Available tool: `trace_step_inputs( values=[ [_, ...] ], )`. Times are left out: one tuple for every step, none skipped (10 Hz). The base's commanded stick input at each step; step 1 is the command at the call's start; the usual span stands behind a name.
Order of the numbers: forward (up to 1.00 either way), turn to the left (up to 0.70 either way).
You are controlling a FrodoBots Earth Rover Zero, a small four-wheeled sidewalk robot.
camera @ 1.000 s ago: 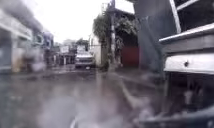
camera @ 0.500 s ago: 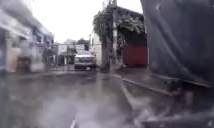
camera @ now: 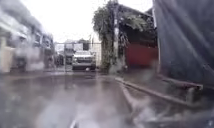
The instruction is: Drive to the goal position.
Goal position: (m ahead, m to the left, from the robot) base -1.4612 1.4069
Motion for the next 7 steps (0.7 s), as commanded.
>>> trace_step_inputs(
  values=[
    [1.0,0.27],
    [1.0,0.27],
    [1.0,0.27],
    [1.0,0.27],
    [1.0,0.27],
    [1.0,0.27],
    [1.0,0.27]
  ],
)
